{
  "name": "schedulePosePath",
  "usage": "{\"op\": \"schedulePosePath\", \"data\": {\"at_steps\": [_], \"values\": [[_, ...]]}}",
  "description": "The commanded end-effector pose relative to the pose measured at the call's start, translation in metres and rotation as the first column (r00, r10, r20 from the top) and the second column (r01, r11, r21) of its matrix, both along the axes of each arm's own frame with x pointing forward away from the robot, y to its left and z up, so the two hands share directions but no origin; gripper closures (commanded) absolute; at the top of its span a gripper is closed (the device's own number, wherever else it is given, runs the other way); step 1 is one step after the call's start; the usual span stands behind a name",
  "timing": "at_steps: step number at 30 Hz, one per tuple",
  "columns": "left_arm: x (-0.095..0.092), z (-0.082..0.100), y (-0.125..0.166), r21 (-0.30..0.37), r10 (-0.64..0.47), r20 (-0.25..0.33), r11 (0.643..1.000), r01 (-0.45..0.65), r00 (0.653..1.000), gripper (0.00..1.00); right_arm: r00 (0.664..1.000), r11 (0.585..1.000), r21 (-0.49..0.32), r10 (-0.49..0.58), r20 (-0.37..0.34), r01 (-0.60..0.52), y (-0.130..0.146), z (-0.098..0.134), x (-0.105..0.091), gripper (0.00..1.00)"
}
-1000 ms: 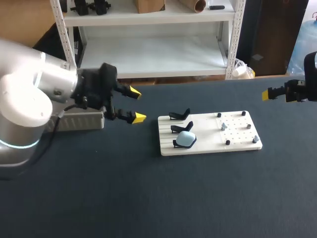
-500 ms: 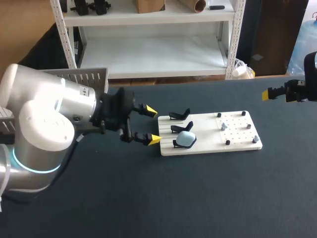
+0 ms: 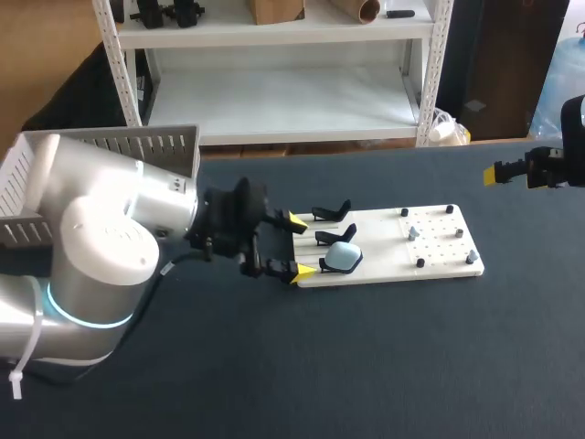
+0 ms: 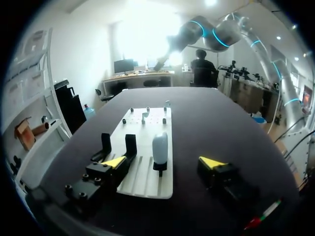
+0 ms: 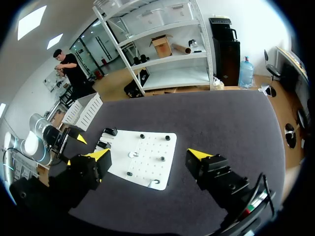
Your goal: Pick up each earbud case from the left stands, insert the matching earbuds, close the lid, and place the case in the box.
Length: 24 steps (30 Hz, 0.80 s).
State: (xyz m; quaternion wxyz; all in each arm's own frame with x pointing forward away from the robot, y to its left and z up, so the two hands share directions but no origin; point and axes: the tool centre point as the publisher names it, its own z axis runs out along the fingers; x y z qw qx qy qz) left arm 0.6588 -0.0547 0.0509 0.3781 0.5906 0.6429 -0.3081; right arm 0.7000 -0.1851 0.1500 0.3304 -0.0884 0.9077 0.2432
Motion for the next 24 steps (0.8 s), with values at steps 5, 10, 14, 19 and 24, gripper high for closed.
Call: {"op": "schedulePosePath", "data": {"at_steps": [5, 10, 14, 19, 24], "values": [[0.005, -0.008, -0.005, -0.02, -0.007, -0.005, 1.0, 0.007, 1.0, 0.19, 1.0, 1.0, 0.0, 0.0, 0.0, 0.0, 0.0, 0.0, 0.0, 0.0], [0.004, -0.013, -0.009, -0.03, -0.01, -0.008, 1.0, 0.009, 1.0, 0.13, 1.0, 1.0, 0.0, 0.0, 0.0, 0.0, 0.0, 0.0, 0.0, 0.0], [0.006, -0.014, -0.013, -0.042, -0.012, -0.008, 0.999, 0.011, 1.0, 0.16, 1.0, 1.0, 0.0, 0.0, 0.0, 0.0, 0.0, 0.0, 0.0, 0.0], [0.006, -0.017, -0.019, -0.054, -0.017, -0.017, 0.998, 0.016, 1.0, 0.29, 1.0, 1.0, 0.0, 0.0, 0.0, 0.0, 0.0, 0.0, 0.0, 0.0], [0.005, -0.018, -0.024, -0.06, -0.025, -0.022, 0.998, 0.024, 0.999, 0.45, 1.0, 1.0, 0.0, 0.0, 0.0, 0.0, 0.0, 0.0, 0.0, 0.0]]}}
